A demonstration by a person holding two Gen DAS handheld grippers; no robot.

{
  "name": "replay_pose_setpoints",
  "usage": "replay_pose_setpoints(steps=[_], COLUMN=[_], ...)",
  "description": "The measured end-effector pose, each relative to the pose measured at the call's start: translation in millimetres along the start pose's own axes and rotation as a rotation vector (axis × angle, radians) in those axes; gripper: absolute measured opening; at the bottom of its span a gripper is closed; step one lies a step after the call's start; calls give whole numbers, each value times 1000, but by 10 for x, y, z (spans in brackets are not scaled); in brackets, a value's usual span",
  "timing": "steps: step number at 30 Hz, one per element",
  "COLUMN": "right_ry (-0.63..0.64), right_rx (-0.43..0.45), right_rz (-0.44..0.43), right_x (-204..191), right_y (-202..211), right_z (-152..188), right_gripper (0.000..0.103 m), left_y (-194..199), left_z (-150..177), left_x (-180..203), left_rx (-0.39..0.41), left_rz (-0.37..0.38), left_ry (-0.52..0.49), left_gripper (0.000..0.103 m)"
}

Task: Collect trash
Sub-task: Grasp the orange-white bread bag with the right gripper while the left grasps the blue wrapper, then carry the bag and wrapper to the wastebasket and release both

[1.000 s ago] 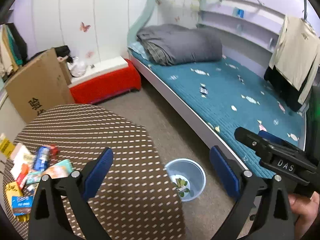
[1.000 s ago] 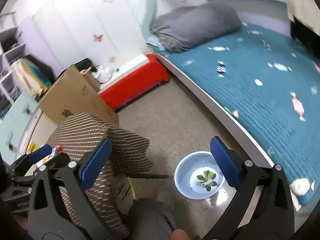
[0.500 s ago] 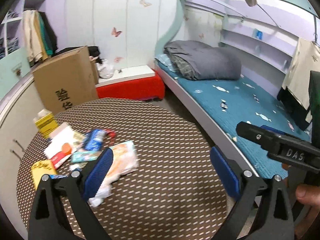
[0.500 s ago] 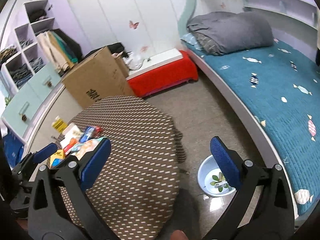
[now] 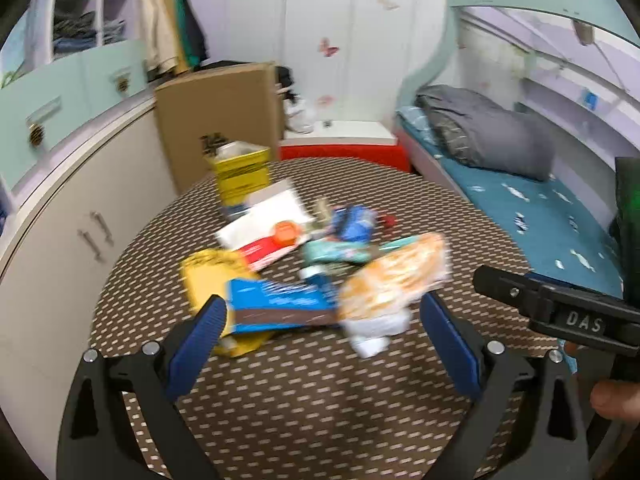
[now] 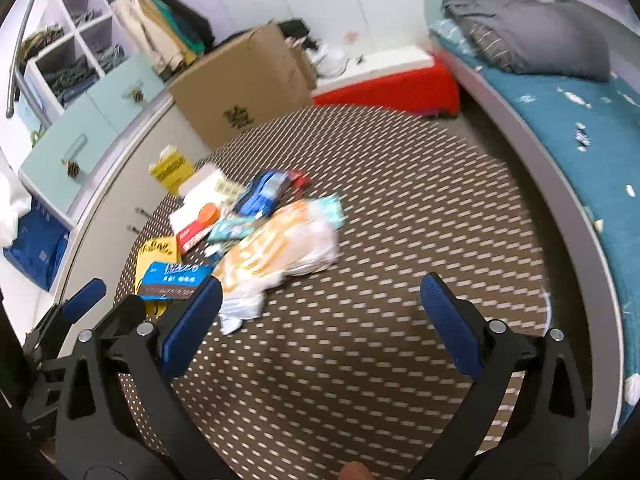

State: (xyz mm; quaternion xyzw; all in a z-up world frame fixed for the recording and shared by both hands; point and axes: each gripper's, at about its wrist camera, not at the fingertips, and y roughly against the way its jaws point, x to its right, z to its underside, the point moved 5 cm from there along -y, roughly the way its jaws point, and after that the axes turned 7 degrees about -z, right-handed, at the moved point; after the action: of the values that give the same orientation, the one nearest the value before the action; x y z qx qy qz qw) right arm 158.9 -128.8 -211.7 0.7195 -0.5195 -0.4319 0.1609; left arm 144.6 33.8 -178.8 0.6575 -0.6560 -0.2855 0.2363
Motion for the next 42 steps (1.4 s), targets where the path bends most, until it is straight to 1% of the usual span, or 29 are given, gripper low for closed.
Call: replay_pose_setpoints(steps=[6, 10, 12, 13, 14, 15, 17, 20, 21, 22, 24, 26, 28, 30, 32, 33, 34, 35, 36, 37, 39, 40, 42], right_ry=[-31, -83, -97, -95, -61, -54, -60, -77, -76, -68, -63, -53, -44, -46, -42, -39, -40, -43, -47, -50, -52, -51, -51], right_rx=[-26, -24, -32, -38, -30, -30, -34, -32, -30, -34, -40, -40, -35, -30, -24, -22, -21, -21, -20, -17, -14, -14, -11], right_rz=[32, 77, 97, 97, 136, 130, 95, 50, 43, 45, 27, 25, 26, 21, 24, 25, 23, 23, 22, 21, 22, 22, 25], right_x=[-188, -191, -185, -196, -205, -199, -160, -30, 31, 81, 156, 185, 219, 228, 236, 241, 262, 271, 284, 301, 324, 343, 361], right_y=[-377, -627, -769, -807, -833, -835, -802, -677, -613, -560, -467, -381, -290, -231, -193, -175, -163, -152, -134, -113, -83, -63, -35], right_z=[-21, -99, -123, -122, -130, -128, -119, -93, -80, -68, -48, -36, -29, -16, -12, -3, 11, 15, 24, 30, 32, 30, 30], right_gripper=[97, 97, 96, 86, 79, 67, 62, 61, 61, 61, 61, 61, 61, 61, 61, 61, 61, 61, 61, 61, 61, 61, 61], left_y=[-113, -171, -192, -224, -248, -264, -313, -406, -433, -474, -558, -640, -734, -820, -889, -913, -933, -951, -974, -988, -986, -983, -956], left_z=[85, 106, 90, 71, 61, 55, 16, -20, -26, -19, 12, 43, 55, 43, 9, -11, -15, -10, 7, 24, 76, 82, 101], left_x=[-360, -460, -457, -449, -431, -410, -358, -234, -192, -129, -31, 31, 64, 89, 118, 131, 153, 167, 188, 202, 240, 250, 274], left_rx=[-21, -20, -19, -18, -16, -15, -2, 5, 4, 0, -19, -46, -86, -113, -143, -148, -162, -179, -203, -212, -220, -221, -225], left_rz=[-53, -68, -63, -57, -59, -62, -58, -28, -22, -5, 27, 66, 114, 131, 168, 169, 187, 206, 224, 226, 233, 240, 255], left_ry=[22, 3, -14, -38, -60, -81, -153, -284, -321, -381, -480, -549, -590, -631, -668, -684, -702, -710, -723, -733, -759, -761, -744], left_gripper=[95, 95, 95, 95, 95, 95, 95, 95, 95, 95, 95, 95, 95, 95, 95, 90, 83, 68, 60, 57, 45, 41, 39])
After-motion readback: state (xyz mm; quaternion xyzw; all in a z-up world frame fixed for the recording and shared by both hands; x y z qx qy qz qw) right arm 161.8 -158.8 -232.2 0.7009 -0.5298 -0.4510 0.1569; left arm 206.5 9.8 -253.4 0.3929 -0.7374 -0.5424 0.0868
